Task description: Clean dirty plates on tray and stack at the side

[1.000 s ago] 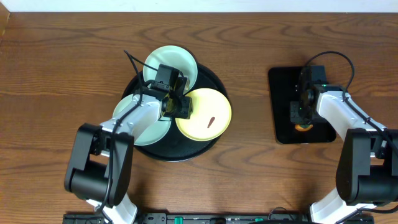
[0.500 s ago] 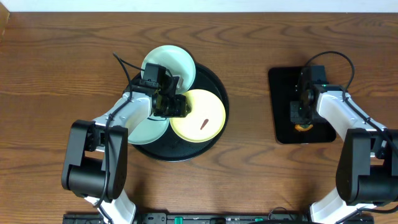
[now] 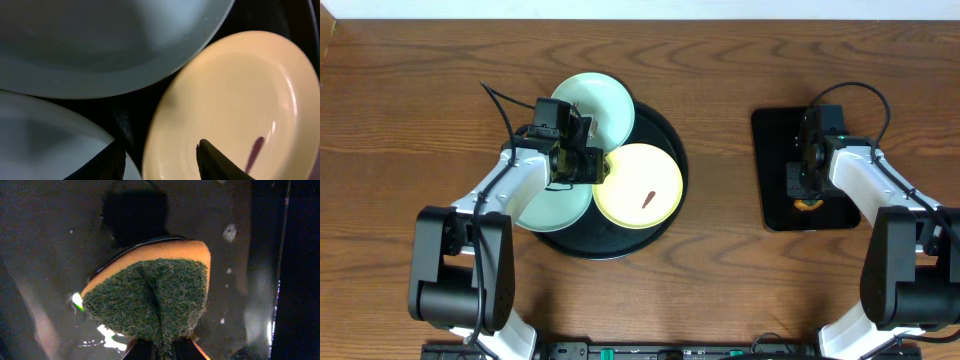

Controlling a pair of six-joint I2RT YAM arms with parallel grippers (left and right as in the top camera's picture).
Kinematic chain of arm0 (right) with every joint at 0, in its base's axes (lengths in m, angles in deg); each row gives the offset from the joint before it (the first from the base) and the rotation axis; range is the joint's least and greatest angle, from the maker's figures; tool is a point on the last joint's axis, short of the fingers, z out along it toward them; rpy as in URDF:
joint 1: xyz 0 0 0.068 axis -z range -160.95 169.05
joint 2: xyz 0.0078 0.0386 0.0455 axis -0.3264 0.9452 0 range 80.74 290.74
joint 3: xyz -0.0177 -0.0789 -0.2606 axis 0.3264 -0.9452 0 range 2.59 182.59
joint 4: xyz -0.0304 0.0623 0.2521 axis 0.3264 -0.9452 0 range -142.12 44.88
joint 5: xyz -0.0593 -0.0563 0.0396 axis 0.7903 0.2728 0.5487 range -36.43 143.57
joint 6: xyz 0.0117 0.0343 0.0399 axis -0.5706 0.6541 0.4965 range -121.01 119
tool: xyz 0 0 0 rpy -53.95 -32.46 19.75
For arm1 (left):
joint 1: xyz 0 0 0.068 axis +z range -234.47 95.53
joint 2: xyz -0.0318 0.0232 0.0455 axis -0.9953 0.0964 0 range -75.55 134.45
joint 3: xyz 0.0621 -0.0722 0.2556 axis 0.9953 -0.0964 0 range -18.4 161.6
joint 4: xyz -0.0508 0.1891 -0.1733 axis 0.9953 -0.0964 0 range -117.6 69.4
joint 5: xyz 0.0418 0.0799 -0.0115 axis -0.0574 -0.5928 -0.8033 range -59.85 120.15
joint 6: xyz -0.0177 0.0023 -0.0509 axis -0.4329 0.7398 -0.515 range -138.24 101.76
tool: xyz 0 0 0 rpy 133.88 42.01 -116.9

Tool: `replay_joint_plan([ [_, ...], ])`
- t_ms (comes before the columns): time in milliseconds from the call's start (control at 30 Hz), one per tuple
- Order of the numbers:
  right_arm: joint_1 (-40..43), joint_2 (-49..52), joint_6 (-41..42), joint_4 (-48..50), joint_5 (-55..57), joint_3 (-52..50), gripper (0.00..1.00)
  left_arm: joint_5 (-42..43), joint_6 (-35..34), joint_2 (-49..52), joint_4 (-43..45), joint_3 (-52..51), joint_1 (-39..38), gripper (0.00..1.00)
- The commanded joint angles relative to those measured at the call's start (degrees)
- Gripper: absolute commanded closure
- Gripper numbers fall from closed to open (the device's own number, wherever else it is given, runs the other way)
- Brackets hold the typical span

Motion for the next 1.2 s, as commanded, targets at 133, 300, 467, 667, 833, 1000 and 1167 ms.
replay_joint_plan([
  [133,0.3,-1.4,-0.2,0.2,-0.4,0.3,0.99,-1.1,1.6,1.9,1.5,0.6,0.0,0.52],
  [300,0.3,-1.4,-0.2,0.2,-0.4,0.3,0.99,0.0,1.6,2.4,1.9,0.6,0.0,0.52],
  [467,0.3,-1.4,-0.2,0.2,-0.5,0.3,0.99,0.0,1.6,2.4,1.8,0.6,-0.1,0.52],
  [667,0.3,-1.4,-0.2,0.2,-0.4,0.3,0.99,0.0,1.6,2.3,1.6,2.1,-0.1,0.53],
  [833,0.3,-1.4,-0.2,0.2,-0.4,0.3,0.99,0.0,1.6,1.9,1.3,2.5,-0.1,0.53],
  [1000,0.3,-1.4,-0.2,0.5,-0.5,0.3,0.99,0.0,1.6,1.8,1.3,2.8,-0.1,0.53],
  [1167,0.3,-1.4,-0.2,0.6,-0.5,0.3,0.99,0.0,1.6,1.8,1.0,3.1,-0.1,0.52],
])
